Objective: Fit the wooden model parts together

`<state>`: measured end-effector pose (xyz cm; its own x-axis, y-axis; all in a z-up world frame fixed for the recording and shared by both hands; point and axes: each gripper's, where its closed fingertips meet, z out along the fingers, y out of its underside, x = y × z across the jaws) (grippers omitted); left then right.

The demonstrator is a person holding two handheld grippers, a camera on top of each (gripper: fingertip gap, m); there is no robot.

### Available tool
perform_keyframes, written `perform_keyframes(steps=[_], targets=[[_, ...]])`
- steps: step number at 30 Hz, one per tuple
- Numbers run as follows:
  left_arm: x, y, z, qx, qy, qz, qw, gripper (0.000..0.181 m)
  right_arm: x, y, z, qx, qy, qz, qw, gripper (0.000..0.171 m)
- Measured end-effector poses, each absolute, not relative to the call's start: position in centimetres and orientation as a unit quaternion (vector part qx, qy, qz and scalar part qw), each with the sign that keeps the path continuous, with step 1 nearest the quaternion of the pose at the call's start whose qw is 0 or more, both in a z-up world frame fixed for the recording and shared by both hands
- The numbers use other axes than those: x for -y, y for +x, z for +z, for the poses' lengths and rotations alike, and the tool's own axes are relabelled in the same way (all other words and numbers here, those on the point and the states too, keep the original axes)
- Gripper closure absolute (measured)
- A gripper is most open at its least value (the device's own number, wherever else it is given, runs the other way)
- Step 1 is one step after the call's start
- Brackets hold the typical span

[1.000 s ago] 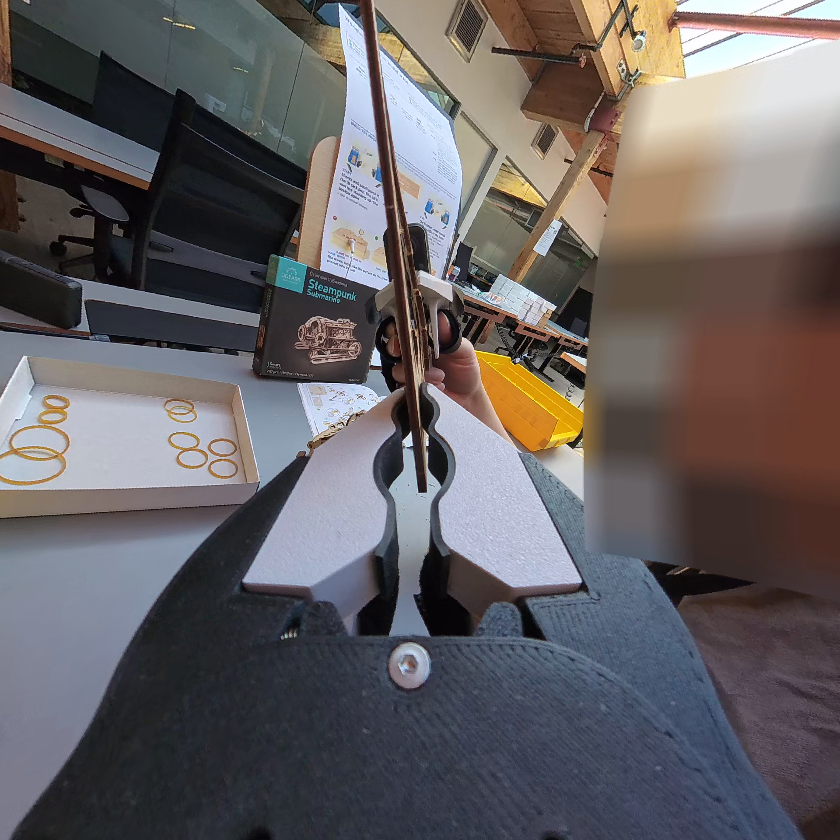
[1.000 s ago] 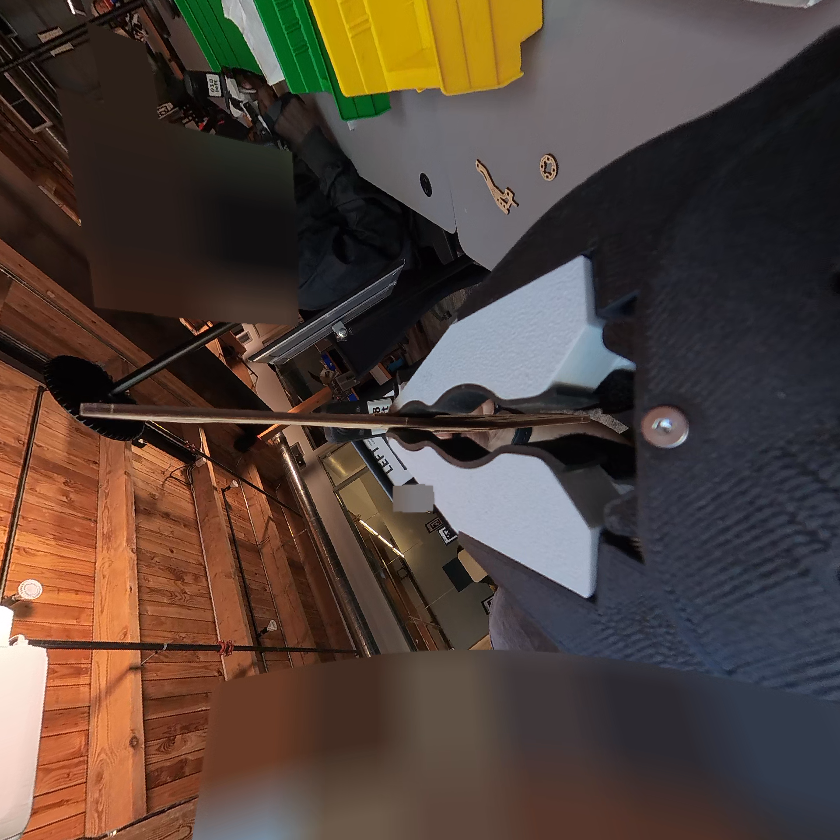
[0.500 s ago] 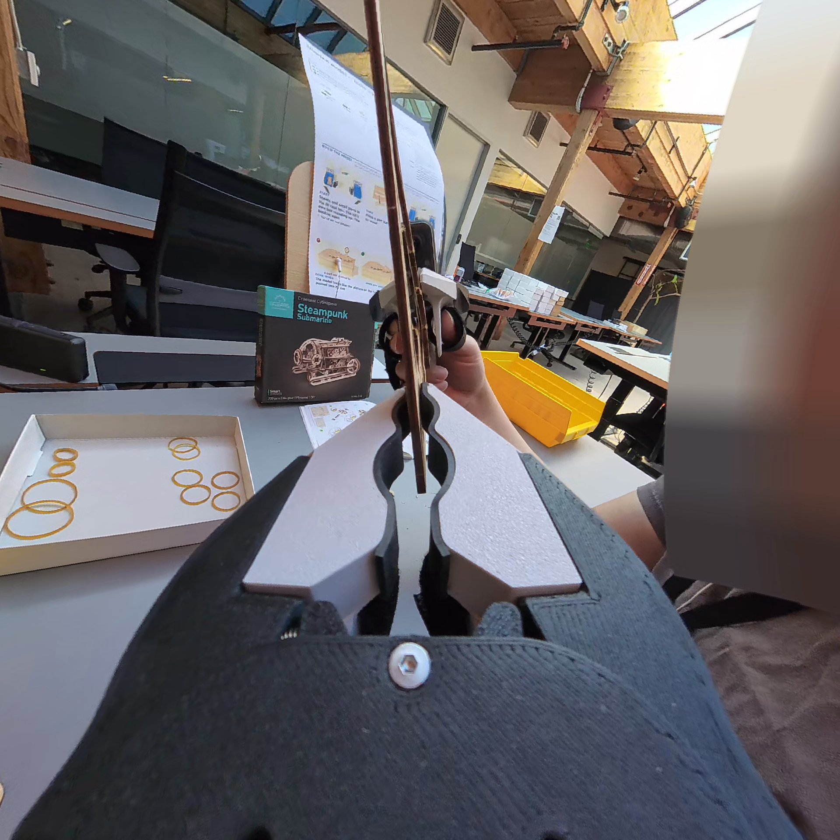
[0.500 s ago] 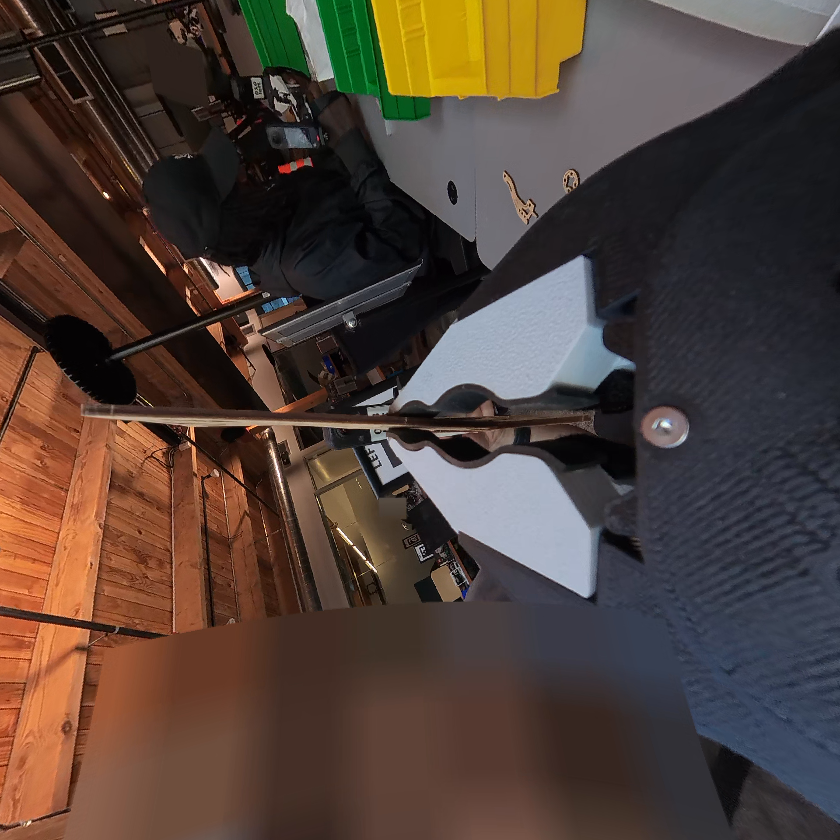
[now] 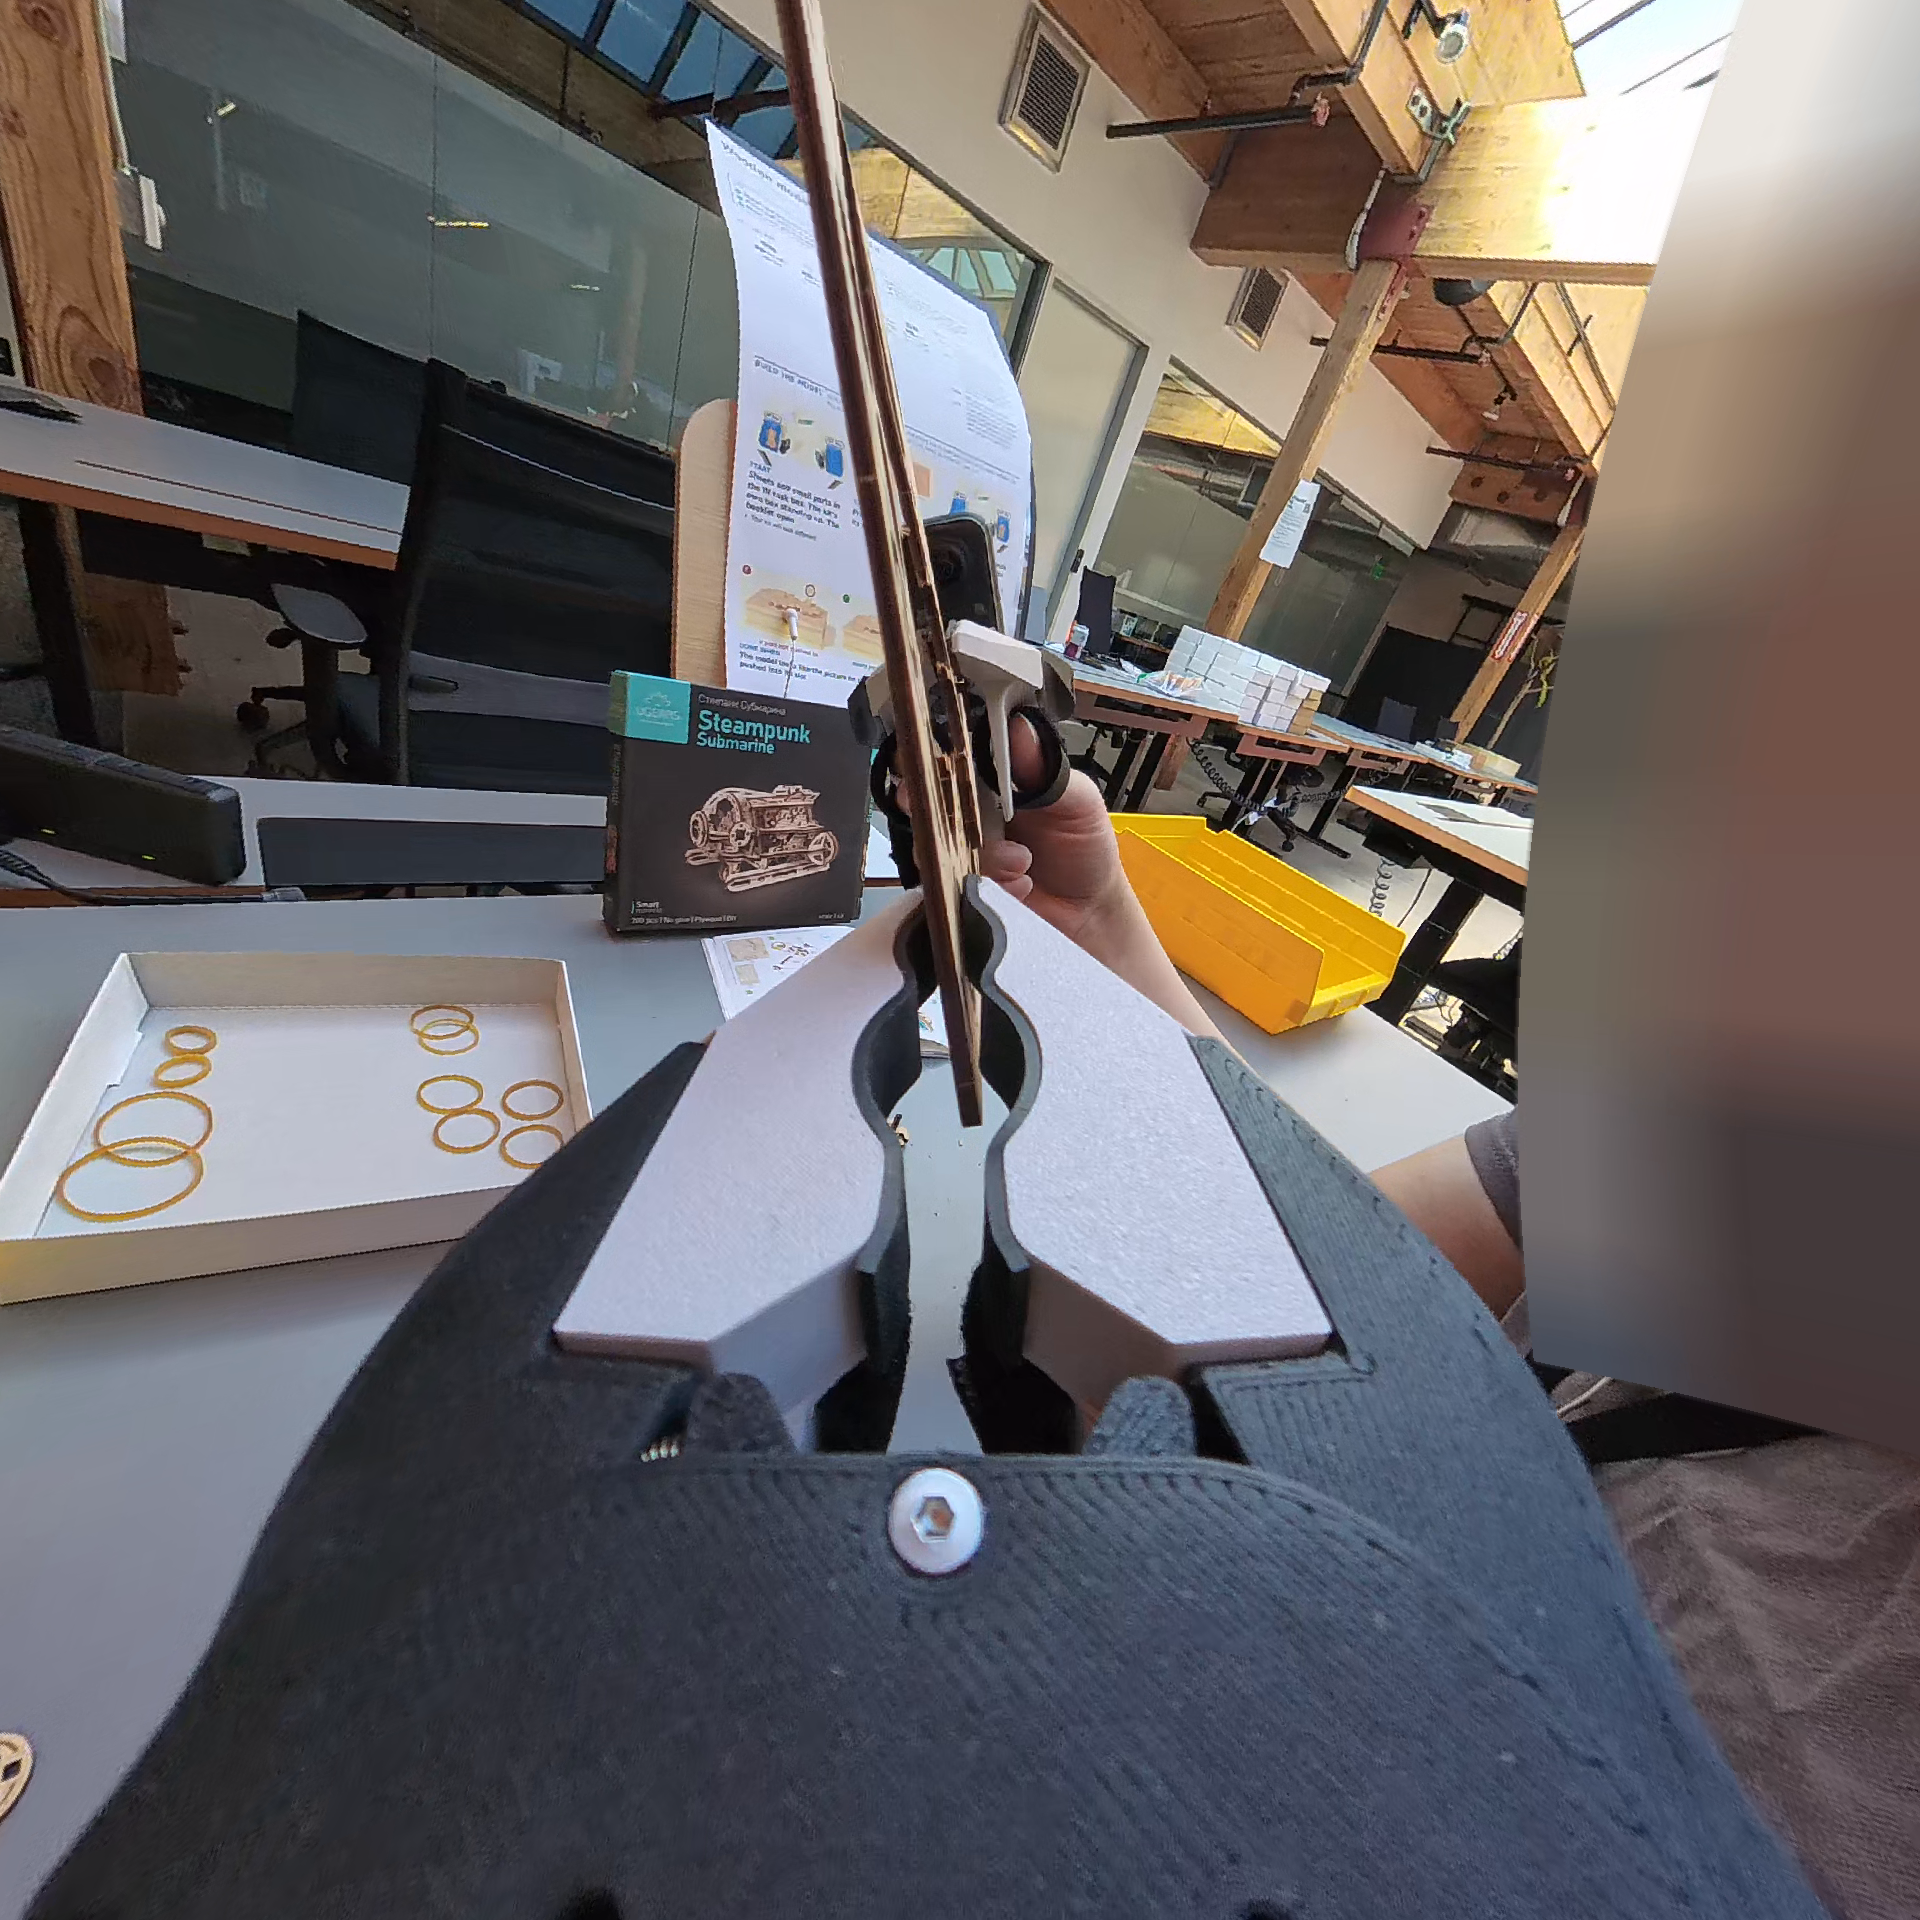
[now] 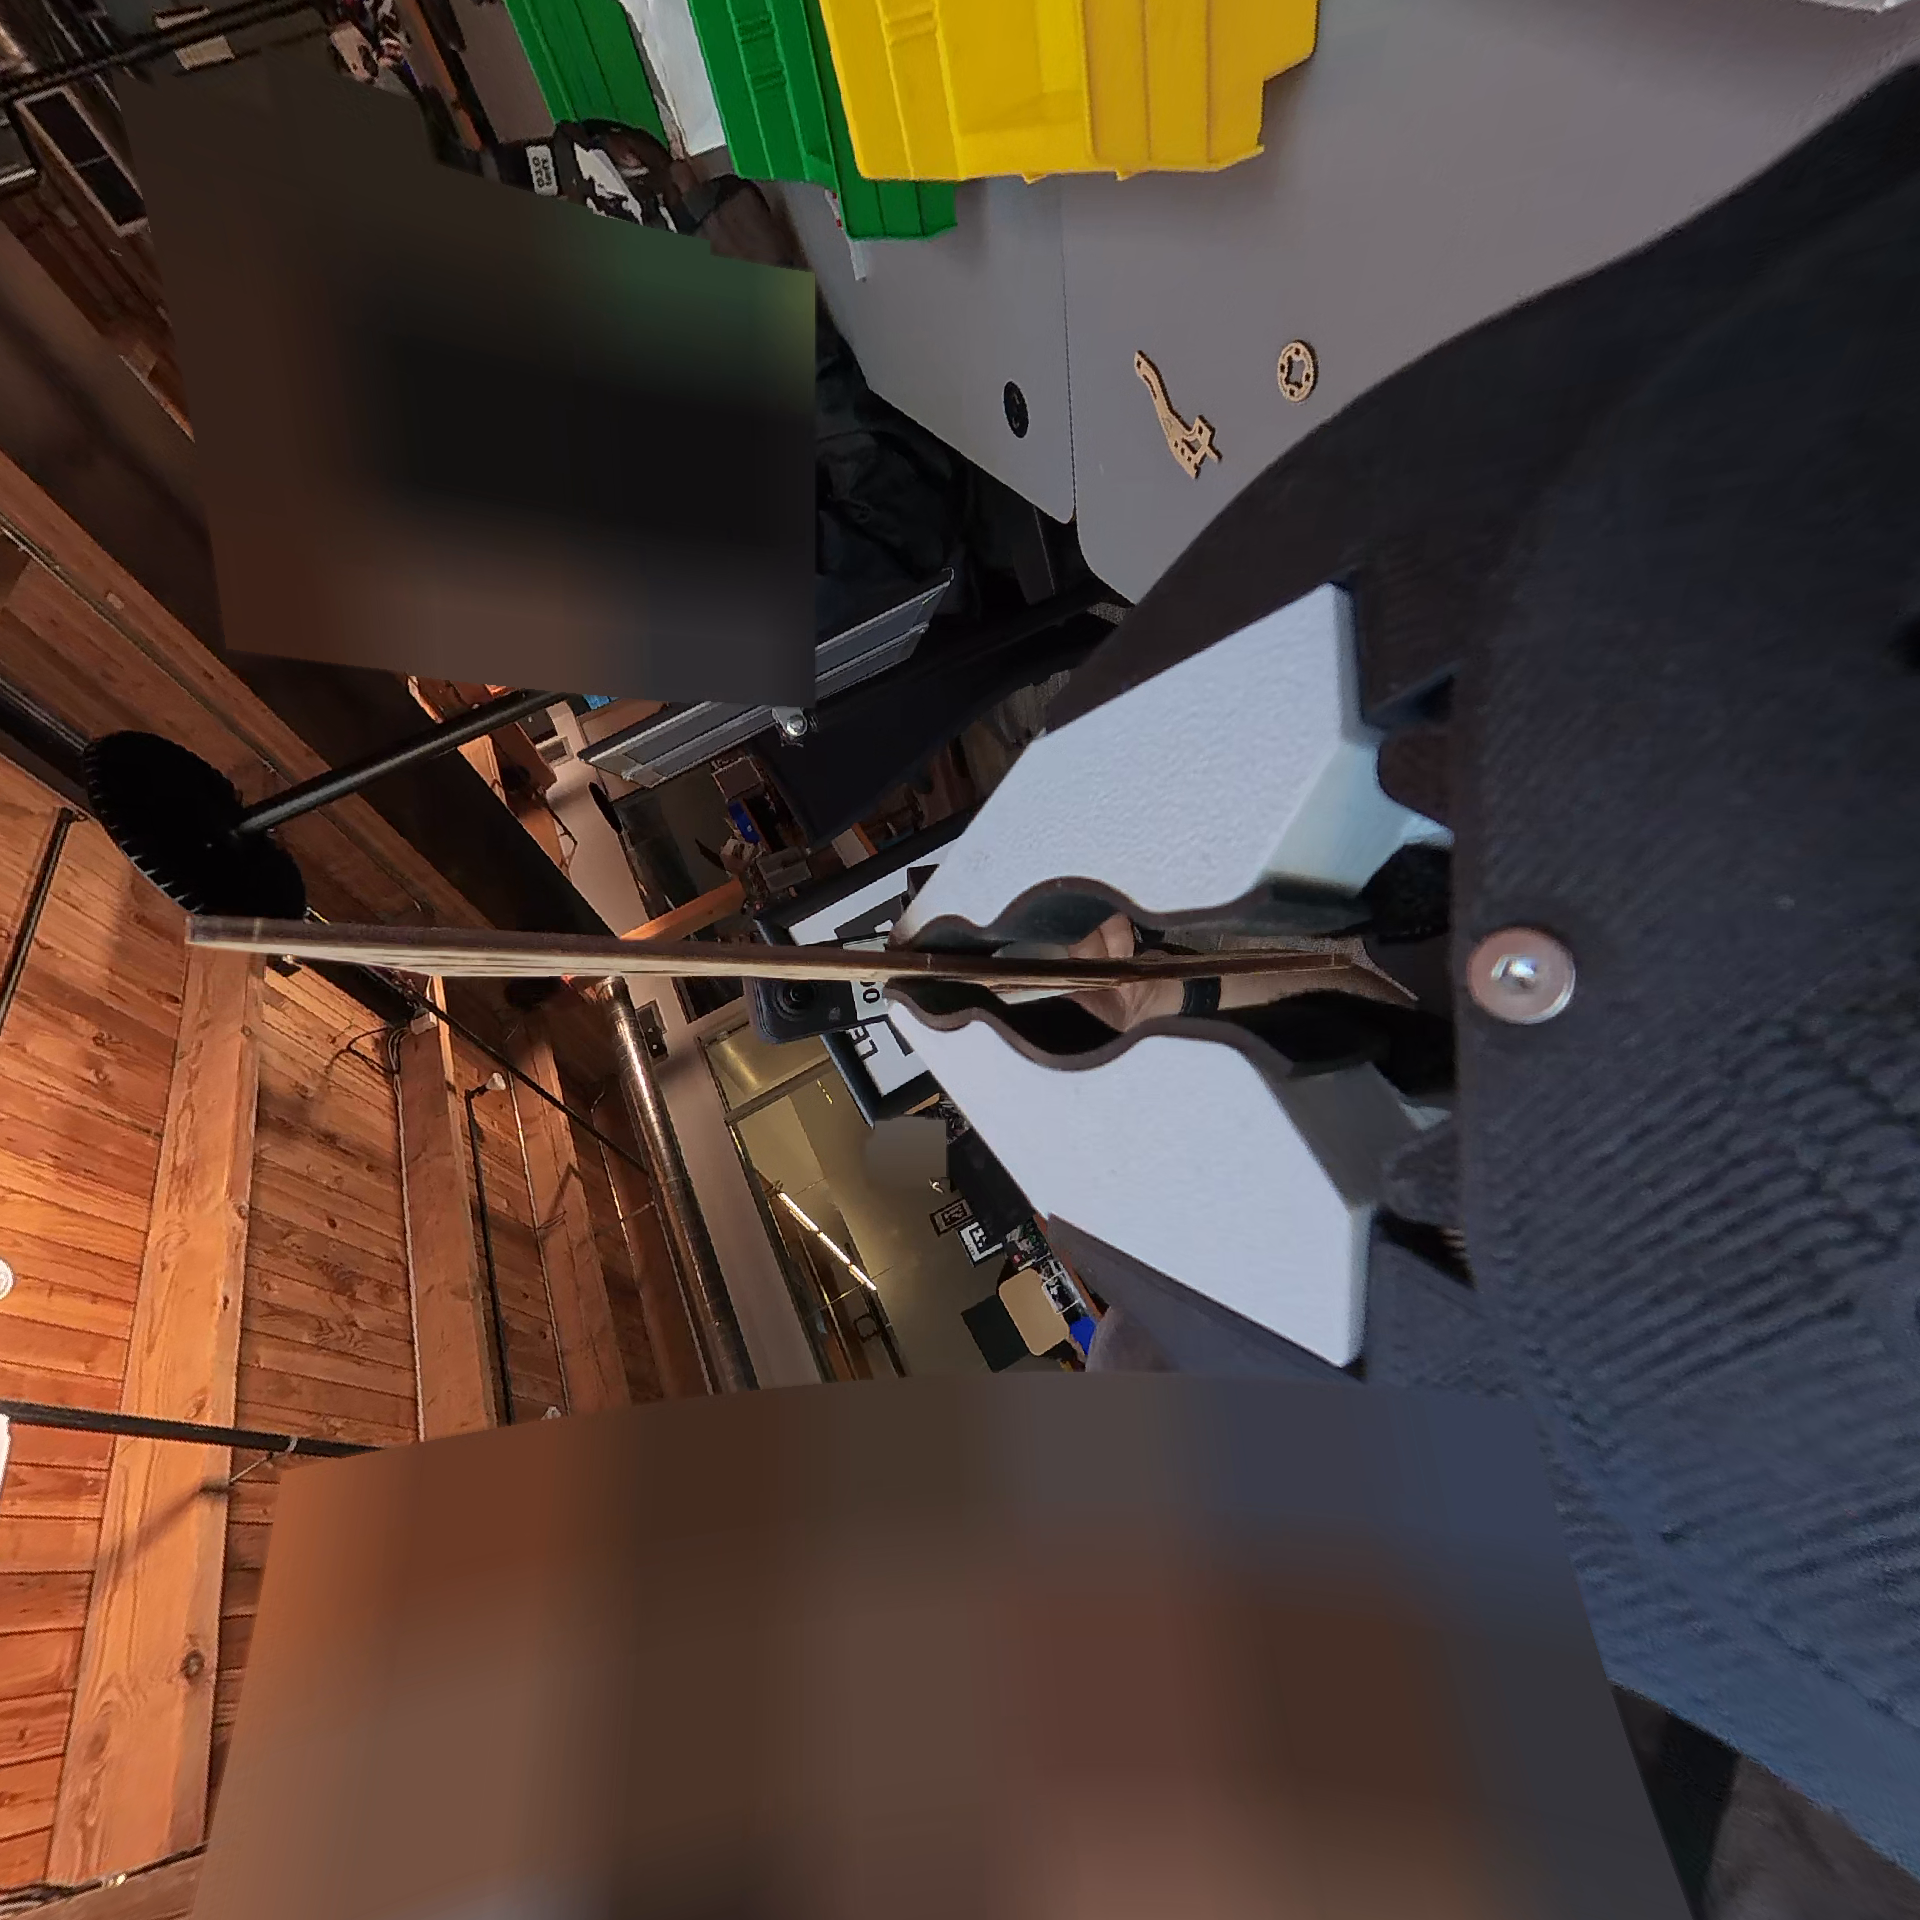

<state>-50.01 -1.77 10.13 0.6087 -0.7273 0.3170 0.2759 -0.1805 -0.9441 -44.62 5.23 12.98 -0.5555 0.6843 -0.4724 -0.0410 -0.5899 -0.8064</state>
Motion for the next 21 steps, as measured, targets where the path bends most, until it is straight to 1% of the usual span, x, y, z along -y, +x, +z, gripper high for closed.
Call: perform_keyframes(steps=[1,8,21], targets=[[1.7,-50.1,10.1,-0.169,-0.651,-0.410,0.616,0.180,-5.4,-44.7,12.9,0.386,-0.416,0.793,0.224,0.170],[1.3,-50.7,9.6,-0.155,-0.653,-0.421,0.610,0.181,-5.8,-45.4,12.2,0.374,-0.427,0.796,0.207,0.170],[1.0,-51.4,8.8,-0.138,-0.657,-0.443,0.595,0.181,-6.1,-46.1,11.4,0.375,-0.444,0.786,0.210,0.170]])
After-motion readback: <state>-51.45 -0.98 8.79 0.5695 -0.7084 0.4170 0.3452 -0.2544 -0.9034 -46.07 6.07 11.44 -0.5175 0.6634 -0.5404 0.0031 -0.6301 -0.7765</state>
